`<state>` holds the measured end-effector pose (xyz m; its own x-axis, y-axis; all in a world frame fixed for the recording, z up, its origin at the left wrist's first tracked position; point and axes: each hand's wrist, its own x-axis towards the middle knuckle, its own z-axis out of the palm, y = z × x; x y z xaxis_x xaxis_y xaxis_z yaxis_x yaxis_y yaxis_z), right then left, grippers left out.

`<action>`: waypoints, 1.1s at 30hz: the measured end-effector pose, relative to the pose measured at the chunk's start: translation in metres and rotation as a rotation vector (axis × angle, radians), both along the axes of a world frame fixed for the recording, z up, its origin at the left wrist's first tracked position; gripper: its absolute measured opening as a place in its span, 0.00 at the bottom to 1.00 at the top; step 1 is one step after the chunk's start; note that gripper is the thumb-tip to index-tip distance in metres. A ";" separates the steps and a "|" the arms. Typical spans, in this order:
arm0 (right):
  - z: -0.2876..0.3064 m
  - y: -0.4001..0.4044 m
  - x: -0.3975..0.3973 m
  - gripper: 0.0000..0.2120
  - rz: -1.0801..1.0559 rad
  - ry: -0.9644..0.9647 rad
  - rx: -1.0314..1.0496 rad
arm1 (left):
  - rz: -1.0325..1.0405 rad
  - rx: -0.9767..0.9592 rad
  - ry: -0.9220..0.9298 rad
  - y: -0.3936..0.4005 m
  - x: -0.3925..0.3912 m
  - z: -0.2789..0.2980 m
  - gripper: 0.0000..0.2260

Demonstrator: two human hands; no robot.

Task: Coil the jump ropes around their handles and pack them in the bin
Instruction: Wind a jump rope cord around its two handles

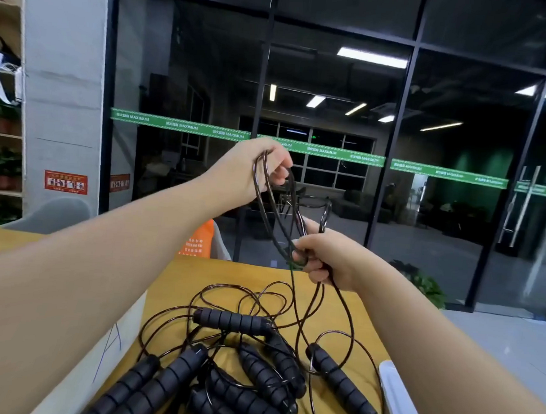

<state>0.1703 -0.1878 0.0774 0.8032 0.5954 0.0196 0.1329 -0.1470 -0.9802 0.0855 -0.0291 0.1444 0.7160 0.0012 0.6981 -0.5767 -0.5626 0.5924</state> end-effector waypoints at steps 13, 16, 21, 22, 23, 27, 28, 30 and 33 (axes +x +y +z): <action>0.026 -0.003 -0.018 0.14 -0.310 -0.316 -0.051 | 0.120 -0.114 0.023 -0.001 0.025 -0.035 0.10; 0.051 -0.004 -0.027 0.14 -0.315 -0.372 -0.041 | 0.186 0.217 0.334 0.003 0.032 -0.076 0.20; 0.081 -0.001 -0.041 0.14 -0.220 -0.378 0.078 | -0.039 0.261 0.694 -0.006 0.039 -0.141 0.33; 0.085 0.000 -0.043 0.14 -0.205 -0.382 0.096 | -0.049 0.223 0.689 -0.010 0.043 -0.149 0.32; 0.089 0.001 -0.045 0.14 -0.195 -0.386 0.112 | -0.045 0.185 0.676 -0.013 0.046 -0.155 0.28; 0.101 0.003 -0.050 0.14 -0.198 -0.406 0.125 | -0.003 0.031 0.574 -0.025 0.054 -0.165 0.10; 0.104 0.003 -0.050 0.14 -0.204 -0.408 0.121 | 0.004 -0.021 0.562 -0.025 0.055 -0.164 0.09; 0.109 0.000 -0.050 0.14 -0.220 -0.413 0.118 | 0.082 -0.062 0.543 -0.025 0.055 -0.164 0.12; 0.123 -0.005 -0.051 0.15 -0.242 -0.420 0.141 | 0.393 0.157 0.553 -0.022 0.056 -0.170 0.22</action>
